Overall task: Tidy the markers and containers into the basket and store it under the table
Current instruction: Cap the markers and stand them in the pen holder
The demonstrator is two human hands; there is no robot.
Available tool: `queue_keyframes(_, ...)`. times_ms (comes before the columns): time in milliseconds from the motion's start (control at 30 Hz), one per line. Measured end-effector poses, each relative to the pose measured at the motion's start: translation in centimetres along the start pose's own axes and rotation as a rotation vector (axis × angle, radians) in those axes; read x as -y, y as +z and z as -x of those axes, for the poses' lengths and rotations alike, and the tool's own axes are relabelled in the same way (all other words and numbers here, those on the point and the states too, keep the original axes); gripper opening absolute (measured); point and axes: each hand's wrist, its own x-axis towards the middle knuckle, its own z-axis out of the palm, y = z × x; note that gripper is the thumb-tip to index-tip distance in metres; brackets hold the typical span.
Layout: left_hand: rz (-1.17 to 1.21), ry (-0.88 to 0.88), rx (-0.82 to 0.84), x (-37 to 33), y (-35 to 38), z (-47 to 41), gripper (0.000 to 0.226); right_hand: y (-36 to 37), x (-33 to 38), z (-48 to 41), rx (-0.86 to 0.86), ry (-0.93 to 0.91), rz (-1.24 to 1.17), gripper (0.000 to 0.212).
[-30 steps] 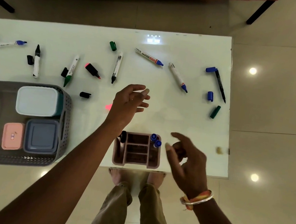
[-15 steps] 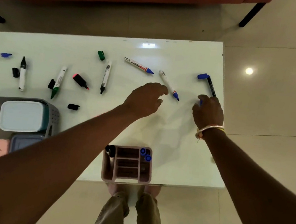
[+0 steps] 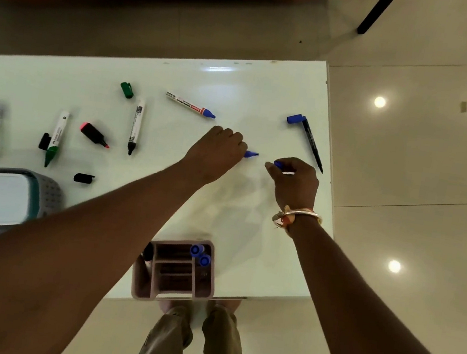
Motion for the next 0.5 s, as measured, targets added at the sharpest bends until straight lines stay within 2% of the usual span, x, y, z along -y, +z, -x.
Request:
queue_keyframes(133,0.269,-0.147,-0.125,-0.7,0.3,1.2,0.021,-0.7,0.9,1.0,-0.071,0.173,-0.587,0.027)
queue_keyframes(200,0.392,-0.169,-0.223,-1.5,0.2,2.0,0.015,-1.1,1.5,1.2,-0.124,0.205,-0.774,0.030)
queue_keyframes(300,0.529,-0.192,-0.221,-2.7,-0.1,3.1,0.014,-1.3,2.3,1.5,-0.147,0.191,-0.799,0.030)
queue_keyframes(500,0.579,-0.196,-0.272,-4.0,-0.6,4.2,0.016,-0.6,3.2,2.4,-0.111,0.136,-0.708,0.030)
